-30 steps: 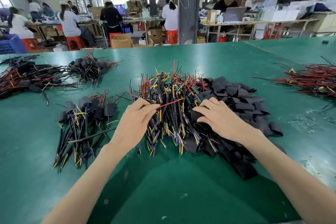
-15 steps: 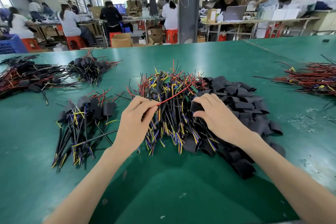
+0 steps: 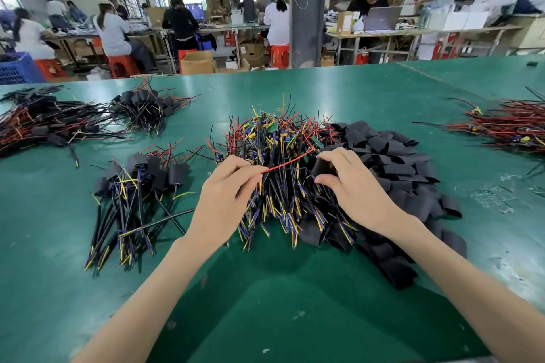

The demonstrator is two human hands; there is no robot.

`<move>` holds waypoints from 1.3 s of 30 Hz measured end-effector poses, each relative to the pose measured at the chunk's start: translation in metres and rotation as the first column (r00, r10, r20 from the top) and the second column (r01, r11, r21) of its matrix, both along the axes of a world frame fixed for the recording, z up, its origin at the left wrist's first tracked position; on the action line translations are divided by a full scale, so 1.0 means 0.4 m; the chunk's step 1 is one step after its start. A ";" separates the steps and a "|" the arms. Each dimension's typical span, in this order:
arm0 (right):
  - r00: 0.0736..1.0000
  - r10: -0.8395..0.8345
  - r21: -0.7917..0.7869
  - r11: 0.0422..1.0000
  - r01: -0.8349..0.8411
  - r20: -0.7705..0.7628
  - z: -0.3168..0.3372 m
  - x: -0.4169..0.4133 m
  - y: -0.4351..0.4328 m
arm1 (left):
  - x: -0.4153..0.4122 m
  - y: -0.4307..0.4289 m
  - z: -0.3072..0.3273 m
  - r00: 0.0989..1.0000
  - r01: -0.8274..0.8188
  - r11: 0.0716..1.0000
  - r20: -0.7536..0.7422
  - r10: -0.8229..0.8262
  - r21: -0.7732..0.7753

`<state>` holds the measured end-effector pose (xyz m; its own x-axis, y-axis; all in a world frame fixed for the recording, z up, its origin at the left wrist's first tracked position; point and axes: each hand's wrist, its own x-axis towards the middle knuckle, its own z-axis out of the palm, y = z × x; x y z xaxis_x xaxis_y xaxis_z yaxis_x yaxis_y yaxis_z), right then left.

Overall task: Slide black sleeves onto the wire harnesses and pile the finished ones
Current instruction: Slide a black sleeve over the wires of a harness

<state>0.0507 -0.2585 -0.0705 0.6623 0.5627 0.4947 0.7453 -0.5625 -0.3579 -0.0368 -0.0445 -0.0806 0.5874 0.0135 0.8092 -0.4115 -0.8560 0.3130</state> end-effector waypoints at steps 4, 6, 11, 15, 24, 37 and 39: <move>0.998 0.003 0.091 0.996 0.004 -0.069 0.003 -0.006 -0.002 | -0.002 0.002 0.003 1.000 0.006 1.000 -0.010 -0.006 0.013; 0.997 0.007 0.121 0.993 0.003 -0.082 0.004 -0.008 -0.003 | -0.004 0.002 0.005 1.000 0.004 1.000 -0.019 -0.003 0.015; 0.998 0.019 0.128 0.992 -0.012 -0.053 0.000 -0.005 -0.006 | -0.009 0.010 0.009 0.999 -0.011 0.994 -0.046 0.016 0.108; 0.998 0.030 0.058 0.998 -0.033 0.063 0.004 -0.006 -0.008 | -0.009 0.015 0.005 0.998 -0.045 0.979 -0.042 0.055 0.201; 0.879 0.086 -0.138 0.990 -0.023 0.469 0.005 -0.042 0.023 | -0.014 -0.051 0.006 0.995 0.069 0.997 -0.069 -0.067 0.039; 0.952 0.026 0.065 0.997 -0.048 0.306 0.009 -0.060 0.021 | -0.036 -0.055 0.011 0.923 0.191 0.977 -0.322 -0.212 -0.094; 0.964 -0.020 0.164 0.986 -0.024 0.263 0.015 -0.043 0.009 | -0.034 -0.038 0.011 0.914 0.129 0.991 -0.384 -0.129 -0.028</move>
